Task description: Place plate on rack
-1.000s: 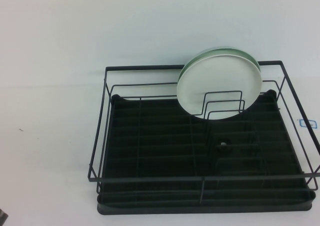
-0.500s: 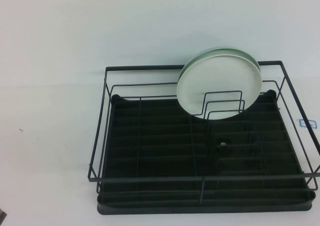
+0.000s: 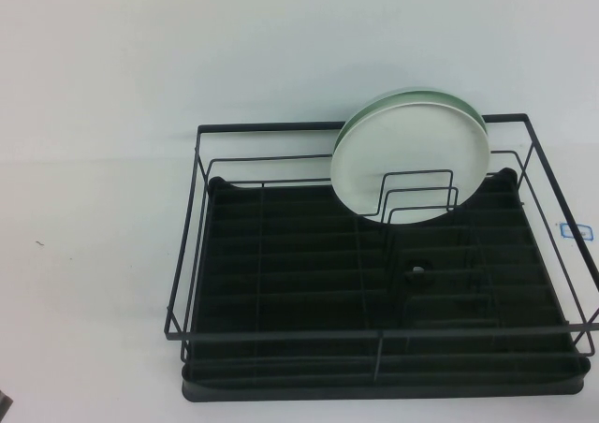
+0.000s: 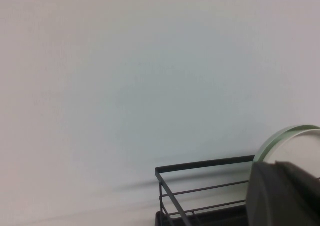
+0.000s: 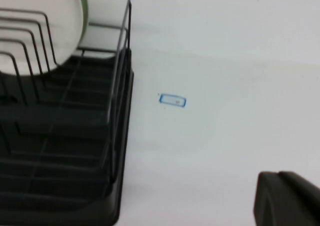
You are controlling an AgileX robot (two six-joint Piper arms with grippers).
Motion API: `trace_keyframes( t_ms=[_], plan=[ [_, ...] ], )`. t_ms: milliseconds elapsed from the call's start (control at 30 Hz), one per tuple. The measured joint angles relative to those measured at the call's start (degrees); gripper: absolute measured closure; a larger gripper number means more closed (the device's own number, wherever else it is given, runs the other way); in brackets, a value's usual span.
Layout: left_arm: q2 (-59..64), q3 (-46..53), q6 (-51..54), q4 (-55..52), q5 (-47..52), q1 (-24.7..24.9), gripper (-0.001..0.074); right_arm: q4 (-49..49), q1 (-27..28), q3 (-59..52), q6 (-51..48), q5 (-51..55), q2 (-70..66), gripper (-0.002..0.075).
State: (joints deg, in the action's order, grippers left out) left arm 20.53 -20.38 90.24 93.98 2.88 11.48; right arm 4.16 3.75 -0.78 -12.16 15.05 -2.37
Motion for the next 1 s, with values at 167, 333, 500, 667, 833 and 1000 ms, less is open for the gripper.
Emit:
trace_keyframes(
  t_ms=[167,333,500,667,833,1000],
  plan=[
    [0.0,0.0,0.0,0.0,0.1,0.0,0.0735,-1.7,0.0,-0.82,2.56,4.89,2.18,0.0708],
    [0.0,0.0,0.0,0.0,0.1,0.0,0.0735,-2.37,0.0,-0.95,2.95,6.59,2.96,0.0708],
    [-0.27,0.0,0.0,0.0,0.1,-0.49,0.0735,-2.59,0.0,-0.95,2.98,6.59,2.96,0.0708],
    [-4.03,0.0,0.0,0.13,0.12,-3.65,0.0735,-6.02,0.0,-0.95,2.98,6.59,2.96,0.0708],
    [-11.42,1.72,2.44,1.09,-0.03,-7.73,0.0735,-11.23,0.0,-0.95,3.08,6.59,2.96,0.0708],
    [-18.24,13.54,3.95,1.33,-1.5,-11.58,0.0735,-11.23,0.0,-0.95,3.08,6.59,2.96,0.0708]
  ],
)
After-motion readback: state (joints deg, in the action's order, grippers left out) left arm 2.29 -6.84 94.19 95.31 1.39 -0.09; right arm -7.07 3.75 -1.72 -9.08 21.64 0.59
